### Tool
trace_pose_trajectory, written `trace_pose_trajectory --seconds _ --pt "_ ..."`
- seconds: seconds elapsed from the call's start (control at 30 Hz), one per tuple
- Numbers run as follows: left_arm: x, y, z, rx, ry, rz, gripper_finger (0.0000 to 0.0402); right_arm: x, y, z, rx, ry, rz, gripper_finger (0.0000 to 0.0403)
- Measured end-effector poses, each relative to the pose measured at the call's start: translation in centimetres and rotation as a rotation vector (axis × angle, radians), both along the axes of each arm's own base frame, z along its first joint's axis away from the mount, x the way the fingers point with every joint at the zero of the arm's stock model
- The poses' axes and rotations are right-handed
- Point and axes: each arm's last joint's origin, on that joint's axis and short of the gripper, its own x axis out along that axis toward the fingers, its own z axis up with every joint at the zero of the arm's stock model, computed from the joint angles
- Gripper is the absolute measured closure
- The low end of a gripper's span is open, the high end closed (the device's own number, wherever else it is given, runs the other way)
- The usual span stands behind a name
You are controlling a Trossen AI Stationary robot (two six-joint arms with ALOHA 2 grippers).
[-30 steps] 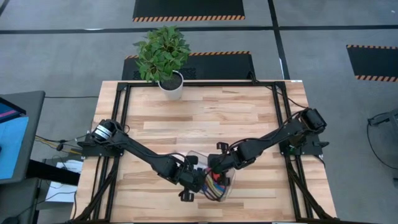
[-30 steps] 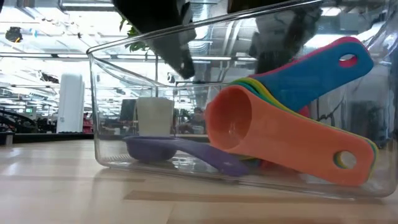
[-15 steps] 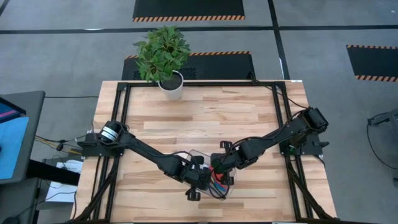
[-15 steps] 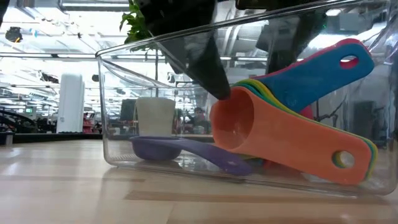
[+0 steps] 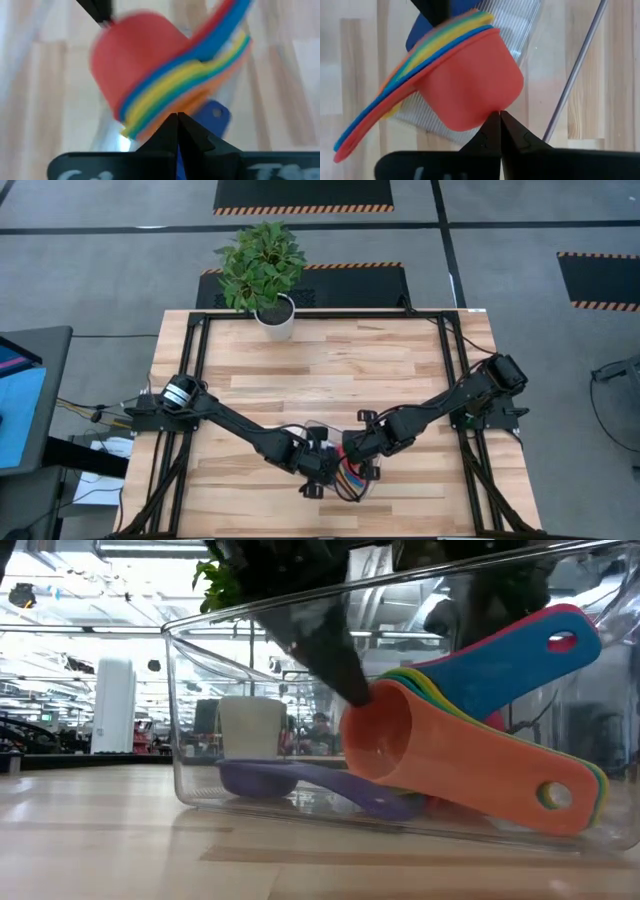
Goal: Nest measuring cups in basket
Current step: Put the colored stacked measuring cups into the transparent bin
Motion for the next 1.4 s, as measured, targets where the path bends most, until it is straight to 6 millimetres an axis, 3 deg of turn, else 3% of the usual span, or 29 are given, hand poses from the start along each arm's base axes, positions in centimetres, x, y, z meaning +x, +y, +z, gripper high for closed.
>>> trace_pose_trajectory --seconds 0.2,0.7,1.07,1.2,1.4 --pt "0.6 0.1 0.4 0.019 -0.075 0.019 0.0401 0.1 0.0 0.0 0.005 -0.012 -0.003 0.0387" --pt "1.3 -0.5 4.4 0.050 -0.100 0.002 0.0402 0.9 0.4 0.4 0.051 -0.098 0.003 0.0385" --pt "-0.3 -0.6 2.2 -0.062 0.108 -0.071 0.0402 0.4 0.4 0.1 0.023 -0.057 -0.002 0.0393" --pt "-0.6 -0.3 0.6 -0.023 0.108 -0.052 0.0402 0.5 0.3 0.1 0.018 -0.057 -0.008 0.0384" --pt "0.1 0.0 1.0 0.050 0.008 -0.027 0.0402 0.2 0.2 -0.6 0.022 -0.050 -0.009 0.0392"
